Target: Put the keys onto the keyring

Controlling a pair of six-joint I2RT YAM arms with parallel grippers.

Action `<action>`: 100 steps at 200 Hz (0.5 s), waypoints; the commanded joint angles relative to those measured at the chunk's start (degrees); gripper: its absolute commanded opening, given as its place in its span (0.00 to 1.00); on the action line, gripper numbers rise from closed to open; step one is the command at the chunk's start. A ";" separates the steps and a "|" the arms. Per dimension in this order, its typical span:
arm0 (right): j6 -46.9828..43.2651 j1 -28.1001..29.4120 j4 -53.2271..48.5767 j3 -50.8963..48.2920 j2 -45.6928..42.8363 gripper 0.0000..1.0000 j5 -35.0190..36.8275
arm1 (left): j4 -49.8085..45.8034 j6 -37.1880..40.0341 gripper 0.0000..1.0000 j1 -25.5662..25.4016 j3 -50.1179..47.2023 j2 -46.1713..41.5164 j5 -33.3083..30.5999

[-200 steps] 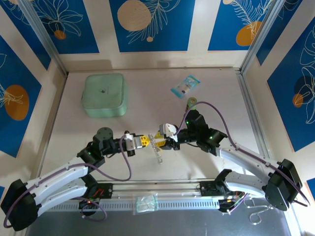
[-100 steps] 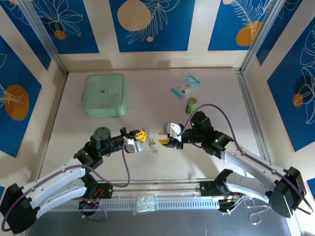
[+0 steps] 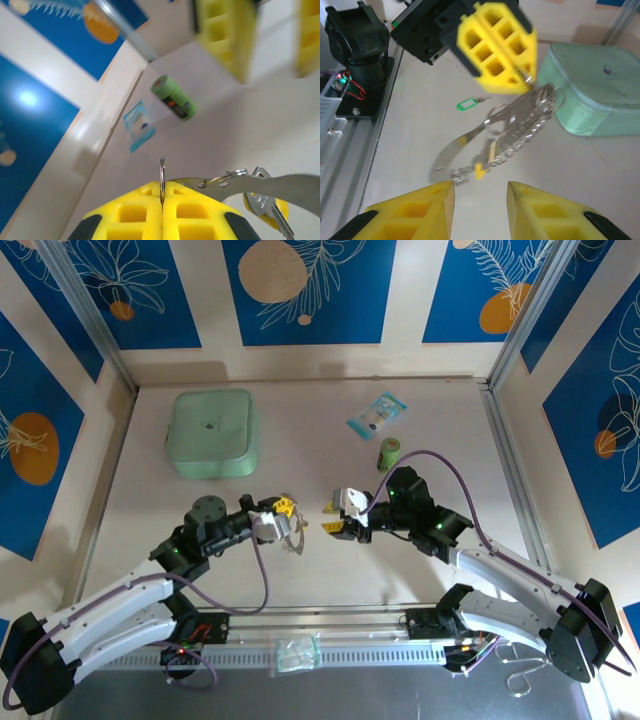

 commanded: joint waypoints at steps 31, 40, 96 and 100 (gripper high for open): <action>12.05 7.62 6.51 -2.13 4.53 0.33 4.17 | -8.71 -18.50 0.00 4.19 7.47 3.72 -14.19; 13.35 9.63 8.55 -2.56 6.64 0.33 4.83 | -11.01 -22.88 0.00 6.76 8.80 5.56 -14.56; 14.34 20.20 23.25 -1.03 24.50 0.34 17.49 | -11.20 -39.18 0.00 17.24 10.01 8.53 -16.55; 14.61 20.69 24.26 -0.39 26.01 0.34 18.50 | -11.20 -40.44 0.00 17.94 9.96 8.63 -18.28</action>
